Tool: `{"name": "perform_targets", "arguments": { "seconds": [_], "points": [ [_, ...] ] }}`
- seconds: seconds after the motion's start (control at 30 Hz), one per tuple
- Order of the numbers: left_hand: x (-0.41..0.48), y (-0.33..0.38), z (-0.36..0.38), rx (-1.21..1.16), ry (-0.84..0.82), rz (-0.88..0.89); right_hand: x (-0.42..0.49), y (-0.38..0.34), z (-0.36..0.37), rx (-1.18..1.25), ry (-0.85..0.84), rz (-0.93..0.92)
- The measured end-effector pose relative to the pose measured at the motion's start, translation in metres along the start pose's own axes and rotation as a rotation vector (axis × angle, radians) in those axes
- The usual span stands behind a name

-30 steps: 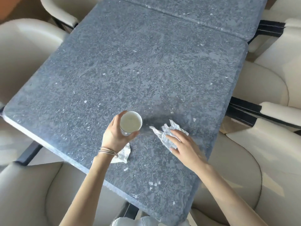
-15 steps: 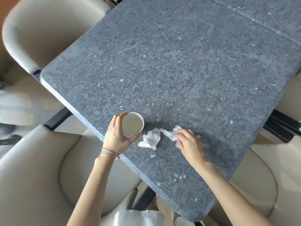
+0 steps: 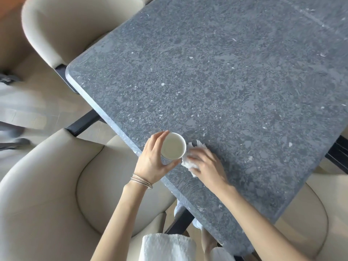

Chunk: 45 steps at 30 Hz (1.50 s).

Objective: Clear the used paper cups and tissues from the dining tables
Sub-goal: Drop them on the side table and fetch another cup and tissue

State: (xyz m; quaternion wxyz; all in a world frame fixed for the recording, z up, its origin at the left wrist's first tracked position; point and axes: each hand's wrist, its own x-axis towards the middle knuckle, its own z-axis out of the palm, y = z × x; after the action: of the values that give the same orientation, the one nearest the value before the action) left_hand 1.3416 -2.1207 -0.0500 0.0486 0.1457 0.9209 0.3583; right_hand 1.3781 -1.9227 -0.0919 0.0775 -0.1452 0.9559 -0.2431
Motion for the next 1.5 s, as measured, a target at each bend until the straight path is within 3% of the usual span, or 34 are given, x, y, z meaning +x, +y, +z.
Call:
{"name": "perform_targets", "arguments": {
  "seconds": [0.13,0.5,0.9,1.23,1.5],
  "points": [
    [-0.004,0.003,0.002,-0.015,-0.036,0.042,-0.011,0.005,0.001,0.006,0.127,0.052],
    [-0.022,0.04,0.018,0.072,-0.092,0.099,-0.066,0.011,-0.036,-0.055,0.189,0.188],
    [-0.117,0.134,-0.001,0.203,-0.011,0.252,-0.189,-0.032,-0.102,-0.105,0.471,0.019],
    [-0.291,0.188,0.022,0.168,0.11,0.183,-0.345,-0.069,-0.08,-0.156,0.452,-0.019],
    [-0.371,0.199,0.002,0.138,0.204,0.075,-0.387,-0.115,-0.09,-0.157,0.38,-0.157]
  ]
}}
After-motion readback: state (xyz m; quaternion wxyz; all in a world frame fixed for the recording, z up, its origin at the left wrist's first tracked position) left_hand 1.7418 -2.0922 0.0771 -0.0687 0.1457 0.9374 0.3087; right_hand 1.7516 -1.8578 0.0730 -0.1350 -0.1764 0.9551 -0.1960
